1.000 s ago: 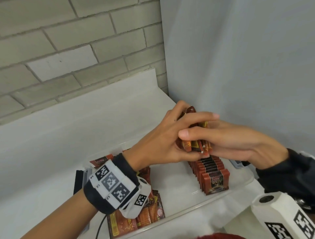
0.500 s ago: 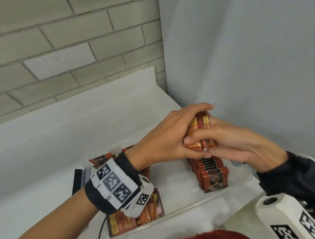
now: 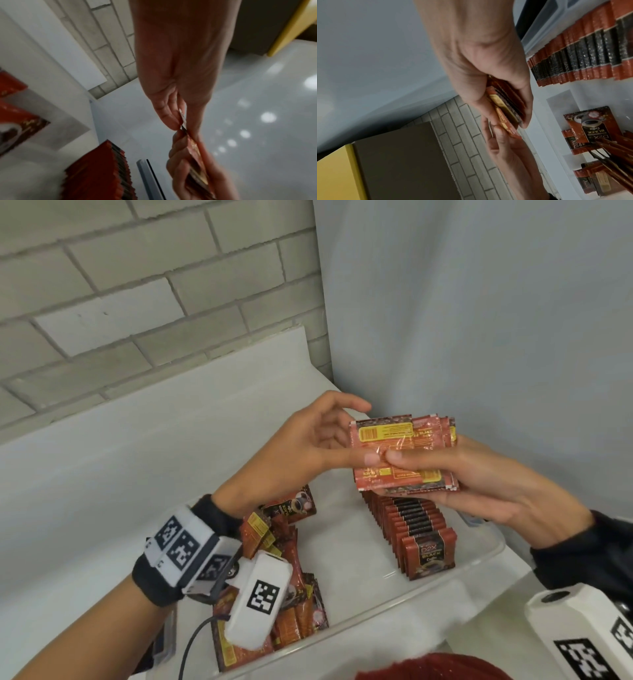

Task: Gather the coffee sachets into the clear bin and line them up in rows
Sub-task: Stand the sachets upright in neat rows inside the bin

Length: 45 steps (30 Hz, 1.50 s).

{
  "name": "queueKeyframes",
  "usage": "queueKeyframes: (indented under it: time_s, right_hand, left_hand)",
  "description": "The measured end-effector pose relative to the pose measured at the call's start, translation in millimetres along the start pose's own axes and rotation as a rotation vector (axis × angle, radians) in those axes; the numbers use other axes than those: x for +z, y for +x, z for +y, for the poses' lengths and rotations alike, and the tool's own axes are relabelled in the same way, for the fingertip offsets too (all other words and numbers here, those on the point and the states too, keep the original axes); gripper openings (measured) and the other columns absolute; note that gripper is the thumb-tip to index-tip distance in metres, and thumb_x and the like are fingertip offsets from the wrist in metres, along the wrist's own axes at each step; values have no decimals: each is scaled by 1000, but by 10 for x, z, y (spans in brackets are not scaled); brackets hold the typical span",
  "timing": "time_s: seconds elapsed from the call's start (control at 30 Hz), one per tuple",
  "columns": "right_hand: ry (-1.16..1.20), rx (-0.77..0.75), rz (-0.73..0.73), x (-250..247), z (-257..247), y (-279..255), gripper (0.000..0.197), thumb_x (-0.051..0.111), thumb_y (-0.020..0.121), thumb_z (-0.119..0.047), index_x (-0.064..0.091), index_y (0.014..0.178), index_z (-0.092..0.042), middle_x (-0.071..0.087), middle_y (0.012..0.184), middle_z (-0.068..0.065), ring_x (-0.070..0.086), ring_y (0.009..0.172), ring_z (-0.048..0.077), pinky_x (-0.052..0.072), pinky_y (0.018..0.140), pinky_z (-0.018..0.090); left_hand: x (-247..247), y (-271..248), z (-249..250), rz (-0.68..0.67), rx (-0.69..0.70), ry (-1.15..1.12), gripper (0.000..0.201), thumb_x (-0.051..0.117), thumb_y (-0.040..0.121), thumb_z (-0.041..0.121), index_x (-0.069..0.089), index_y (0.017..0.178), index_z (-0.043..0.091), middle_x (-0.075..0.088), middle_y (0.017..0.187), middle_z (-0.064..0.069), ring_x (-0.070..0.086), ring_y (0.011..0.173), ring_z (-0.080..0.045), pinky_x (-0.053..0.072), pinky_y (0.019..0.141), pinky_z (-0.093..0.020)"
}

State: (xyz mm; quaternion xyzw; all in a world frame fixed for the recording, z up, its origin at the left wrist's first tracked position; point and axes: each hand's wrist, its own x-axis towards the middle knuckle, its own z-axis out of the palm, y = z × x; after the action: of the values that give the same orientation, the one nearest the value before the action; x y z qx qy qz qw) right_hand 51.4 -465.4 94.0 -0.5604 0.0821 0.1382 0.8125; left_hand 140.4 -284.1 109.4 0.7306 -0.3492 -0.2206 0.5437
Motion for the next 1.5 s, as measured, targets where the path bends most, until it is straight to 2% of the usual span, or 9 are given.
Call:
queueKeyframes:
  time_s: [0.27, 0.4, 0.5, 0.63, 0.73, 1.0, 1.13, 1.37, 1.5]
  right_hand:
    - [184, -1, -40, -3, 29, 13, 37, 70, 64, -18, 77, 99, -13, 73, 106, 12, 72, 89, 19, 60, 74, 30]
    - [187, 29, 105, -30, 1, 134, 46, 67, 58, -70, 80, 76, -30, 72, 74, -3, 66, 62, 6, 58, 66, 19]
    - [344, 59, -45, -105, 48, 93, 70, 87, 47, -53, 76, 98, -7, 68, 85, 14, 69, 73, 20, 60, 75, 37]
    - [361, 57, -91, -130, 87, 43, 62, 97, 41, -30, 77, 93, -4, 72, 100, 17, 72, 83, 23, 59, 71, 37]
    - [268, 43, -86, -136, 59, 65, 53, 91, 52, -20, 76, 101, -7, 69, 116, 18, 70, 99, 25, 59, 74, 32]
    - [-19, -8, -22, -140, -26, -10, 35, 63, 73, -5, 68, 108, -3, 72, 108, 17, 71, 95, 26, 58, 82, 32]
    - [-121, -2, -30, -185, -52, -44, 30, 66, 75, -2, 69, 105, -3, 72, 107, 17, 70, 96, 28, 57, 85, 32]
    - [-125, -72, 90, -281, -4, -150, 29, 64, 74, -8, 69, 103, -6, 75, 95, 9, 72, 85, 19, 58, 73, 22]
    - [157, -195, 274, -359, 10, -95, 34, 68, 72, -26, 67, 101, -8, 67, 79, 3, 65, 75, 13, 58, 82, 28]
  left_hand:
    - [-13, 27, 56, 85, -5, -89, 43, 75, 68, 15, 62, 109, 13, 71, 85, -6, 69, 81, -20, 57, 82, -36]
    - [-49, 1, 86, 170, 196, 0, 32, 78, 75, 17, 64, 103, 19, 69, 76, 2, 68, 87, -26, 54, 85, -48]
    - [-55, -3, 25, 172, 310, 99, 18, 76, 78, 13, 71, 94, 18, 69, 80, 4, 65, 80, -22, 52, 78, -49]
    - [-24, -17, -58, 122, 454, 241, 10, 75, 78, 7, 75, 87, 11, 68, 83, -6, 62, 79, -21, 50, 72, -42]
    - [-7, -33, -99, 64, 499, 337, 13, 74, 77, 5, 75, 89, 9, 66, 86, -10, 61, 84, -17, 51, 75, -31]
    - [-29, -15, -69, -46, 342, 248, 17, 59, 90, 1, 73, 92, 12, 63, 104, -3, 59, 104, -20, 49, 89, -31]
    - [42, 53, 20, -130, 108, 113, 18, 73, 81, 14, 64, 96, 12, 62, 109, -6, 65, 91, -23, 56, 82, -34]
    - [164, 142, 11, -252, 111, 258, 20, 77, 77, 11, 75, 97, 12, 61, 96, -4, 61, 88, -15, 52, 86, -39]
    - [317, 122, -114, -466, 128, 336, 27, 77, 77, 9, 75, 103, 9, 60, 97, -3, 59, 89, -12, 50, 85, -36]
